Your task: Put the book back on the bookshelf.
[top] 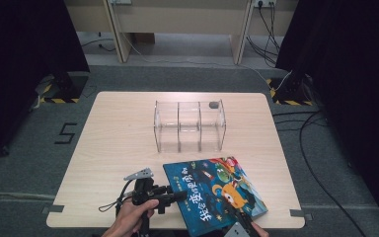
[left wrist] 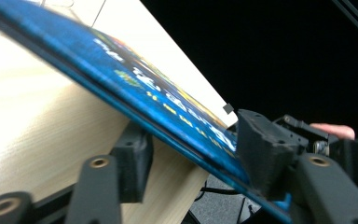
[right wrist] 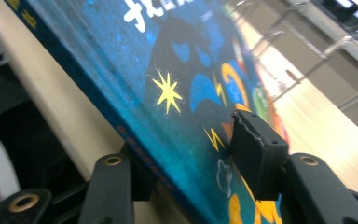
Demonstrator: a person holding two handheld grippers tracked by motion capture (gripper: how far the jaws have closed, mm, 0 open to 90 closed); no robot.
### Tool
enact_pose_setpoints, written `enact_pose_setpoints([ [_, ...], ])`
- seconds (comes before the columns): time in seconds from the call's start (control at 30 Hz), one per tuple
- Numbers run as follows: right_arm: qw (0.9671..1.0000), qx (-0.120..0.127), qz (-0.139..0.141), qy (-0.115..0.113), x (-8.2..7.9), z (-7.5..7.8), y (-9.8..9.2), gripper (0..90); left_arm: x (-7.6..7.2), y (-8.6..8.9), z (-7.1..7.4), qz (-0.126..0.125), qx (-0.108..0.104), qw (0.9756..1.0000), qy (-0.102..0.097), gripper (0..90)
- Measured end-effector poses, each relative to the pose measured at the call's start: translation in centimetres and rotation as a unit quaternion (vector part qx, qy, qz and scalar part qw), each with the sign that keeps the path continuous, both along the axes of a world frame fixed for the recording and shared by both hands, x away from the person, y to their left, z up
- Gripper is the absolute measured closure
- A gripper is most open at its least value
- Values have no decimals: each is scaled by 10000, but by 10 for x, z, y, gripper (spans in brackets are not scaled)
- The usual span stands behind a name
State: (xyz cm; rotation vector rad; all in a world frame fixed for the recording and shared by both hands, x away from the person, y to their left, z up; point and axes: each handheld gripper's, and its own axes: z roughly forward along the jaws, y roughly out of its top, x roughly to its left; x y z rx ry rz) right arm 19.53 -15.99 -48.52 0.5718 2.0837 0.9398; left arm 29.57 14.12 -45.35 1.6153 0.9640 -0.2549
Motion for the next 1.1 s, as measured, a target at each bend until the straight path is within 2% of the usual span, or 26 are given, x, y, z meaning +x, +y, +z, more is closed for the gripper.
enact_pose_setpoints([
  [0.07, 9997, 232, -85, -12, 0, 4, -4, 559, 0, 2, 3, -18, -123, 9999, -73, 388],
  [0.17, 9985, 515, -183, -40, 1, 8, -10, 568, -1, 8, 8, 87, -176, 9994, -291, 326],
  [0.3, 9954, 926, -258, -53, 4, 13, -19, 572, -1, 16, 8, 145, -355, 9988, -314, 300],
  [0.37, 9942, 1042, -272, -47, 4, 15, -22, 573, 0, 21, 9, 195, -232, 9986, -433, 306],
  [0.4, 9942, 1042, -272, -47, 4, 15, -22, 573, 0, 21, 9, 195, -232, 9986, -433, 303],
  [0.43, 9934, 1110, -285, -55, 5, 16, -24, 574, 1, 26, 10, 293, -221, 9977, -573, 302],
  [0.47, 9931, 1131, -281, -81, 5, 16, -25, 575, 1, 26, 10, 293, -221, 9977, -573, 309],
  [0.5, 9930, 1143, -283, -82, 5, 17, -25, 575, 2, 33, 13, 345, -74, 9961, -811, 309],
  [0.57, 9928, 1161, -268, -95, 5, 17, -26, 575, 3, 38, 13, 412, 190, 9932, -1074, 309],
  [0.6, 9929, 1155, -266, -88, 6, 17, -26, 575, 3, 40, 12, 483, 293, 9919, -1142, 309],
  [0.67, 9923, 1203, -286, -80, 6, 18, -26, 575, 3, 42, 9, 536, 345, 9913, -1152, 307],
  [0.73, 9905, 1337, -316, -36, 7, 19, -29, 576, 7, 50, 0, 668, 381, 9919, -1011, 308],
  [0.77, 9890, 1441, -341, -10, 7, 20, -30, 576, 9, 51, -3, 674, 466, 9917, -986, 309],
  [0.83, 9858, 1632, -386, 13, 8, 22, -34, 576, 11, 53, -10, 666, 742, 9899, -1012, 310],
  [0.87, 9842, 1726, -406, 39, 9, 22, -36, 575, 11, 53, -10, 666, 742, 9899, -1012, 311],
  [0.9, 9820, 1836, -431, 82, 9, 23, -37, 575, 13, 53, -13, 649, 885, 9888, -1011, 313],
  [0.93, 9820, 1836, -431, 82, 9, 23, -37, 575, 14, 53, -16, 641, 997, 9879, -996, 313],
  [0.97, 9777, 2045, -471, 119, 10, 24, -42, 575, 18, 52, -23, 614, 1332, 9841, -1006, 316],
  [1.0, 9777, 2045, -471, 119, 10, 24, -42, 575, 18, 52, -23, 614, 1332, 9841, -1006, 316],
  [1.03, 9720, 2282, -533, 168, 11, 25, -45, 575, 21, 51, -29, 561, 1709, 9778, -1074, 314],
  [1.07, 9694, 2383, -547, 198, 12, 26, -48, 575, 21, 51, -29, 561, 1709, 9778, -1074, 313],
  [1.1, 9663, 2501, -570, 225, 12, 26, -50, 575, 24, 51, -33, 492, 1920, 9741, -1083, 313],
])
